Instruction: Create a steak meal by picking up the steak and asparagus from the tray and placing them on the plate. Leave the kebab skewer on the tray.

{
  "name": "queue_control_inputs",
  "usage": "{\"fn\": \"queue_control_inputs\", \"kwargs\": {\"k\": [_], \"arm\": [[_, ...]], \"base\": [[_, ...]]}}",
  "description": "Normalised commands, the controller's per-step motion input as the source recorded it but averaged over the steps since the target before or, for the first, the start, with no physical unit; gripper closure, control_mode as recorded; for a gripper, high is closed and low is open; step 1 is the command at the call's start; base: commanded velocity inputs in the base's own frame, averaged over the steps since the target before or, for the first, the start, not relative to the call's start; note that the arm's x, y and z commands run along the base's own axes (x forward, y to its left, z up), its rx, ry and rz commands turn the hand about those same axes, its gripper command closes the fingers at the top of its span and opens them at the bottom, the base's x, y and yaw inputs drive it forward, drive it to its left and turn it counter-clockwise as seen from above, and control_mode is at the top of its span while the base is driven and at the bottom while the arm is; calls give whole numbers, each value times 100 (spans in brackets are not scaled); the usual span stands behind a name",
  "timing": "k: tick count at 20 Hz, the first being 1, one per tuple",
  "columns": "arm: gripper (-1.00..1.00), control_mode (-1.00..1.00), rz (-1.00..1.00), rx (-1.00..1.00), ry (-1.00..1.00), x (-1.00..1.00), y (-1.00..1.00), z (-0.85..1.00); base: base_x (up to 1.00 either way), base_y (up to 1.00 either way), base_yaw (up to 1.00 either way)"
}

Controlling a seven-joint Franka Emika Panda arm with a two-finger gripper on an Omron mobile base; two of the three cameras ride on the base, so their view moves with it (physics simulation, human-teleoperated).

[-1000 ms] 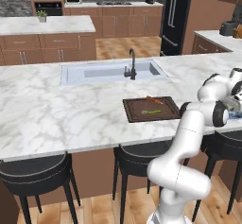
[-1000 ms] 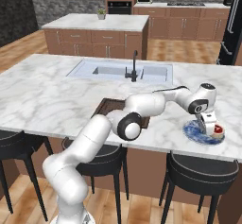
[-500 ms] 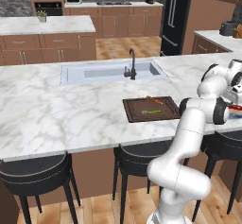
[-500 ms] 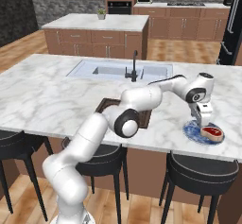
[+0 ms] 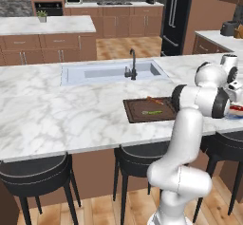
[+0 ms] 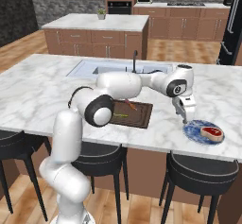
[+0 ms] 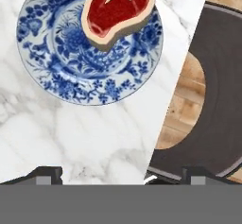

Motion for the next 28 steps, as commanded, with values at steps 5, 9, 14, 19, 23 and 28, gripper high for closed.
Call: {"fn": "queue_control_inputs", "kwargs": {"k": [5, 9, 14, 19, 23, 28], "arm": [[-100, -100, 12, -9, -13, -32, 100, 15], [-100, -100, 10, 0, -10, 0, 100, 7], [-100, -100, 8, 10, -6, 1, 100, 6], [-100, -100, 16, 12, 2, 10, 100, 24], [-100, -100, 25, 2, 8, 14, 97, 21], [-100, -100, 24, 0, 0, 16, 69, -4]], "base": [[0, 0, 0], [0, 0, 0], [0, 0, 0], [0, 0, 0], [0, 0, 0], [0, 0, 0]]}}
